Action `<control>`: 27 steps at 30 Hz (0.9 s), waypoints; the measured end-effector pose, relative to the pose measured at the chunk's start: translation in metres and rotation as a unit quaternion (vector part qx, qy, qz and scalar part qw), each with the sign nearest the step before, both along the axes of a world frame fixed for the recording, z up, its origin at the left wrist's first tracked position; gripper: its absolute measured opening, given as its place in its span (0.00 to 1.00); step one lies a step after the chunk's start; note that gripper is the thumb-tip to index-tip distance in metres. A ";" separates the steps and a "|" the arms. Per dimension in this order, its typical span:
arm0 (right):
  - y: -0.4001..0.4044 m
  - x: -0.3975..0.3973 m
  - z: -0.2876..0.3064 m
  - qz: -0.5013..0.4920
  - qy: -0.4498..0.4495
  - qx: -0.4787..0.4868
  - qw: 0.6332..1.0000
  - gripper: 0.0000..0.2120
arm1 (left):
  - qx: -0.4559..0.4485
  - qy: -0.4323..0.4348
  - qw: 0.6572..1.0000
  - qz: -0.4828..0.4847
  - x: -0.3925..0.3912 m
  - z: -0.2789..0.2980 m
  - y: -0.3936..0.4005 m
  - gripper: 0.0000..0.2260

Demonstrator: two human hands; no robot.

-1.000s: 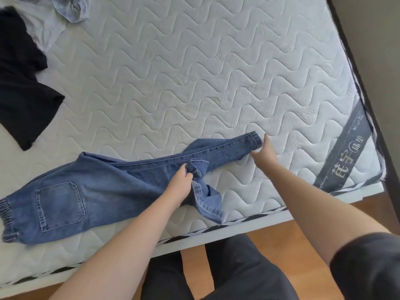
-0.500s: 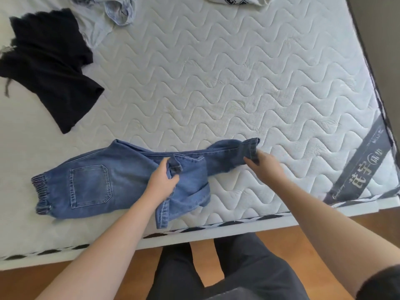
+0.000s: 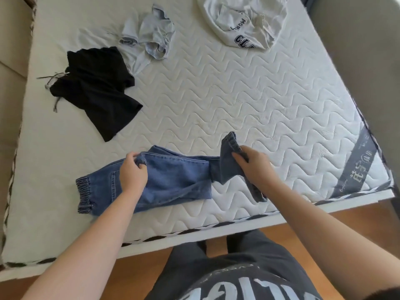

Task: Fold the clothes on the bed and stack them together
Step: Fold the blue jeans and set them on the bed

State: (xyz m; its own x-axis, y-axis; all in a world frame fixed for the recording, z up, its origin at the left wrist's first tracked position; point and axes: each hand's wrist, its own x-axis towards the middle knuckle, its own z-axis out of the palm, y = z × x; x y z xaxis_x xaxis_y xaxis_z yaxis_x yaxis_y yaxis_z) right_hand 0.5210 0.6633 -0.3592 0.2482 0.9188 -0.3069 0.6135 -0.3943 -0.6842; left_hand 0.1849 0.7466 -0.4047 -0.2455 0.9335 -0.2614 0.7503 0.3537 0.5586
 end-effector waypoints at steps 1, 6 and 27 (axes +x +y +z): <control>-0.001 -0.010 0.010 -0.009 0.006 0.000 1.000 0.07 | 0.003 0.007 1.000 -0.016 -0.002 0.001 0.000 0.16; -0.008 -0.048 0.046 0.008 -0.005 0.006 1.000 0.07 | -0.022 -0.086 0.962 -0.257 0.036 0.014 0.002 0.19; -0.112 -0.012 0.058 -0.153 -0.057 -0.069 0.984 0.09 | -0.045 -0.266 0.785 -0.557 0.199 0.138 0.029 0.09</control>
